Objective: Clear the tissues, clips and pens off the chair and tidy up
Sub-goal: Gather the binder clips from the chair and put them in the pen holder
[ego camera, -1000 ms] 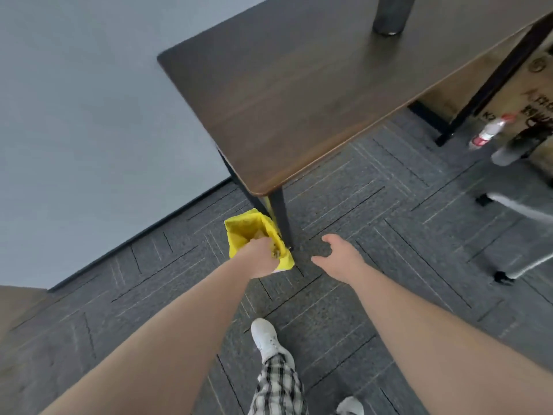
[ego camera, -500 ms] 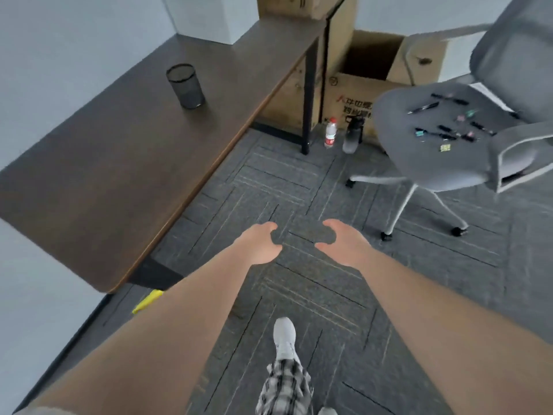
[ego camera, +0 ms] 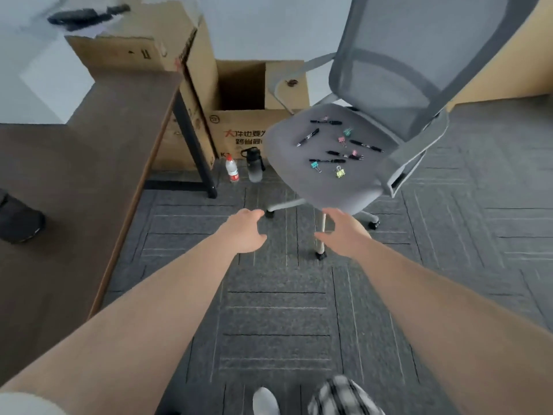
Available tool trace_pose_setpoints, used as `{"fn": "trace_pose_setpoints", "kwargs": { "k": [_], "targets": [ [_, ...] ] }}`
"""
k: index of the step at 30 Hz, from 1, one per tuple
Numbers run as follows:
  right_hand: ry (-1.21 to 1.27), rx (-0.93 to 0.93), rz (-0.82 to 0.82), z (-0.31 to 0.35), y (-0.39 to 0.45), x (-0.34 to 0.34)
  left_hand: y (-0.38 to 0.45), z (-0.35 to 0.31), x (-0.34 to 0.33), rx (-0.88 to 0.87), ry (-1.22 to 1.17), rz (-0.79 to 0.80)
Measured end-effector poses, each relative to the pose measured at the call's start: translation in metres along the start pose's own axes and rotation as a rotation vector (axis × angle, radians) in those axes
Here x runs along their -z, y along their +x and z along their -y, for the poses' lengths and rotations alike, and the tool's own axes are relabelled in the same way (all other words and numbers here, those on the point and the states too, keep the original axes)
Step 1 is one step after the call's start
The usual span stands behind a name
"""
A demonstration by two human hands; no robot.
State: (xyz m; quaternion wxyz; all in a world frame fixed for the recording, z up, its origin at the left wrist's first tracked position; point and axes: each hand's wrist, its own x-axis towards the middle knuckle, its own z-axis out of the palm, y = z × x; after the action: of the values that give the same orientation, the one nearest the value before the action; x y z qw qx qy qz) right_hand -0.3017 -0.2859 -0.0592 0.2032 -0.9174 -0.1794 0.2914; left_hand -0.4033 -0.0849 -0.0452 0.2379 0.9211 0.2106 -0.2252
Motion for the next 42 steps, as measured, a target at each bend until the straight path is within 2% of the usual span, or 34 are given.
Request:
{"fn": "trace_pose_setpoints", "kwargs": {
  "k": [7, 16, 19, 23, 28, 33, 37, 42],
  "targets": [
    [0.021, -0.138, -0.047, -0.036, 0.106, 0.040, 0.136, -0.050, 0.023, -0.110, 0.126, 0.102],
    [-0.055, -0.202, 0.074, -0.084, 0.268, 0.073, 0.321, -0.091, 0.026, -0.152, 0.234, 0.221],
    [-0.071, -0.251, 0.102, -0.091, 0.306, 0.072, 0.367, -0.105, 0.020, -0.179, 0.265, 0.301],
    [-0.101, -0.299, 0.120, -0.097, 0.347, 0.058, 0.422, -0.111, 0.008, -0.254, 0.360, 0.322],
    [-0.079, -0.402, 0.108, -0.103, 0.385, 0.042, 0.471, -0.109, -0.007, -0.377, 0.461, 0.376],
    [-0.095, -0.486, 0.082, -0.099, 0.407, 0.030, 0.493, -0.107, -0.014, -0.425, 0.492, 0.380],
    [-0.061, -0.484, 0.070, -0.103, 0.416, 0.023, 0.504, -0.108, -0.021, -0.466, 0.517, 0.326],
    [0.023, -0.475, 0.077, -0.106, 0.422, 0.036, 0.506, -0.116, -0.018, -0.498, 0.549, 0.351]
  ]
}}
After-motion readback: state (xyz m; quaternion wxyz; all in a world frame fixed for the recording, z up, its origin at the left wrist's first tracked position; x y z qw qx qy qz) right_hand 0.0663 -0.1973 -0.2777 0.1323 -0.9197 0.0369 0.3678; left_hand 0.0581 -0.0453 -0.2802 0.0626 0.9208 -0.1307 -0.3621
